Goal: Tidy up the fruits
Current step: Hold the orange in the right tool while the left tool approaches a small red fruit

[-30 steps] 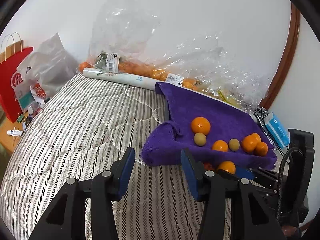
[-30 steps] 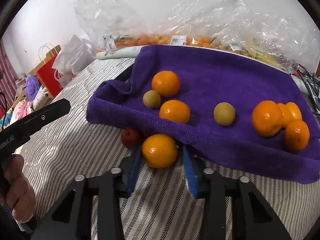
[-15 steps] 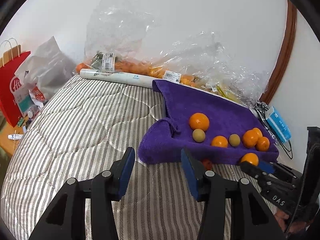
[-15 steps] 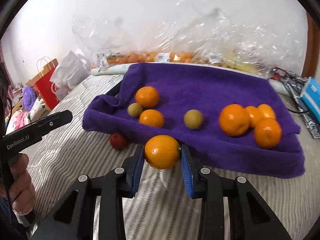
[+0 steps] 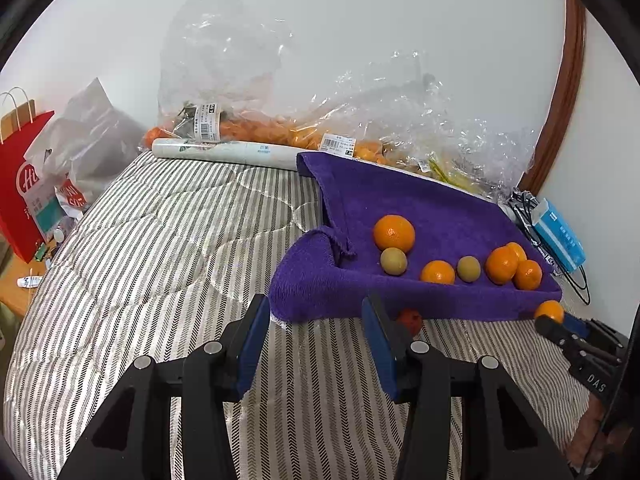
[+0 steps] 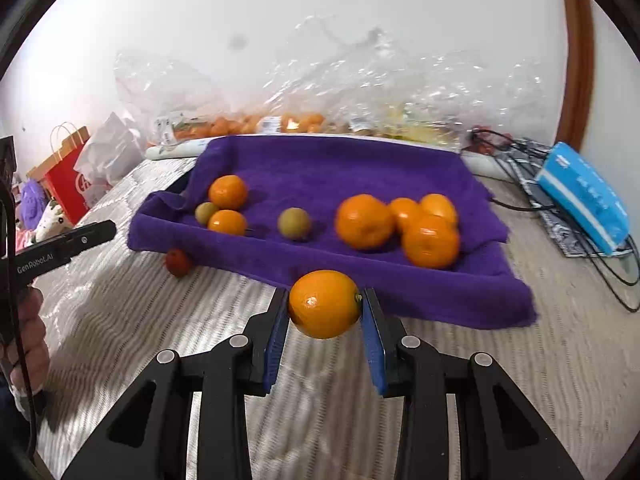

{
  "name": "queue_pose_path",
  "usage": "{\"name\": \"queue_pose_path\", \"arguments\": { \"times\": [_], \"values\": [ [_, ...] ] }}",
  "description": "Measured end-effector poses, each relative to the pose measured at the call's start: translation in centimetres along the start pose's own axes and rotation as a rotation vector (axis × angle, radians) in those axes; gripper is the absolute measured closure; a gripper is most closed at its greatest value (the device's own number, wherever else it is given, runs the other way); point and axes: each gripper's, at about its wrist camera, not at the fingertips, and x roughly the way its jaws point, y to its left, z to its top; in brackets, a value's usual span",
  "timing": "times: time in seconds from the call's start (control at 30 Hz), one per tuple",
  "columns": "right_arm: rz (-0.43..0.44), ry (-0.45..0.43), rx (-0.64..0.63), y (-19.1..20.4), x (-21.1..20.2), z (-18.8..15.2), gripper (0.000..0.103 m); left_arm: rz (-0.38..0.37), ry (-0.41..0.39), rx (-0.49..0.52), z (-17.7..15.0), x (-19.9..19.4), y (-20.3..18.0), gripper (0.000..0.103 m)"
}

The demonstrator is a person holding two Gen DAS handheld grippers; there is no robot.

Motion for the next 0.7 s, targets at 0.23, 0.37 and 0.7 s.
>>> {"name": "queue_pose_path", "arguments": {
  "times": [0.23,0.37,0.7],
  "values": [
    [-0.021,-0.032,0.032,-2.0,0.3,0.0,0.068,0.033,0.035,0.028,-0.3,1.1,-0.5,0.057],
    [0.039,-0.025,0.079,-2.8,0.5,0.0,0.068,0.032,0.057,0.047,-0.5,1.7,-0.9,0.058],
    [0.018,-0.060,0.074,-2.5,-0.1,-0.2,0.068,-0.056,0.124,0.167,-1.2,3.0,-4.2,0.061]
  ]
}}
